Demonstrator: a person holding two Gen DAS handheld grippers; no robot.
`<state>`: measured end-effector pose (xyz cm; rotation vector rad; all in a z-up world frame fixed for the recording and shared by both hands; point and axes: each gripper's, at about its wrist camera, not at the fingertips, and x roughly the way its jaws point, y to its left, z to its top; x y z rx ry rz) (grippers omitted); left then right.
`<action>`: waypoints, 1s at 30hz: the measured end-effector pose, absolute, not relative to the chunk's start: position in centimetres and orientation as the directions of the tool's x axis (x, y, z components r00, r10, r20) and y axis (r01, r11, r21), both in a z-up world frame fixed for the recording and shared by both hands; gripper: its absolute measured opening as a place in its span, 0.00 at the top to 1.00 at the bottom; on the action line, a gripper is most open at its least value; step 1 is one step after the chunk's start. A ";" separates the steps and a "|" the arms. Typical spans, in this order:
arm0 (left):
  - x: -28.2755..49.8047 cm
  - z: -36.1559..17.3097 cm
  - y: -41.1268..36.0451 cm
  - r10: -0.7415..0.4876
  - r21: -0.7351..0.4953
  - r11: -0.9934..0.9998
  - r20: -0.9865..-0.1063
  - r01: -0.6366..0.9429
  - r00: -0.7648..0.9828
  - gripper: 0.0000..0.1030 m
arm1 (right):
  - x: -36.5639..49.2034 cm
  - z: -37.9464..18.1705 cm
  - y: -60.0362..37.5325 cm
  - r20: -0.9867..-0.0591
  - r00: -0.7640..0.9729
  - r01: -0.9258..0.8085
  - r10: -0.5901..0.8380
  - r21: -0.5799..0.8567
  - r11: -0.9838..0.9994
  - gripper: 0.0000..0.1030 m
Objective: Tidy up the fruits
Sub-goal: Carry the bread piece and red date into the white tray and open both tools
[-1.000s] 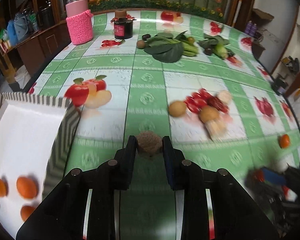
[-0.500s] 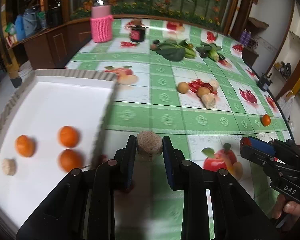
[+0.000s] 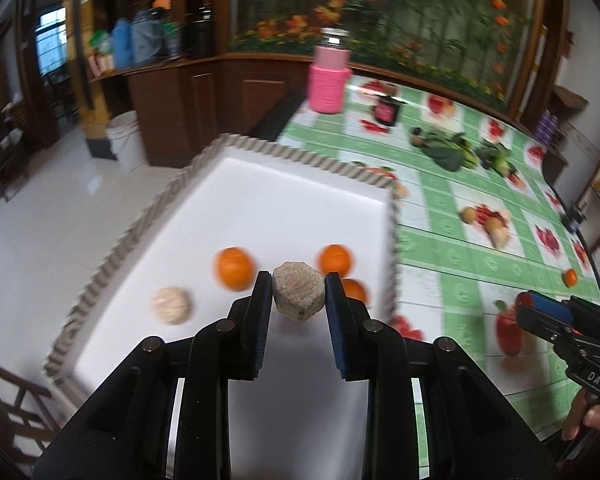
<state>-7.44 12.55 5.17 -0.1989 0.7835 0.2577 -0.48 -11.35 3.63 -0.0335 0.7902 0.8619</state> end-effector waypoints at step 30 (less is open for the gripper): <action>-10.5 2.0 17.5 0.221 -0.075 0.911 -0.741 -0.405 0.635 0.75 | -2.4 3.9 -0.8 -0.669 0.286 -0.807 0.685 0.218 0.550 0.74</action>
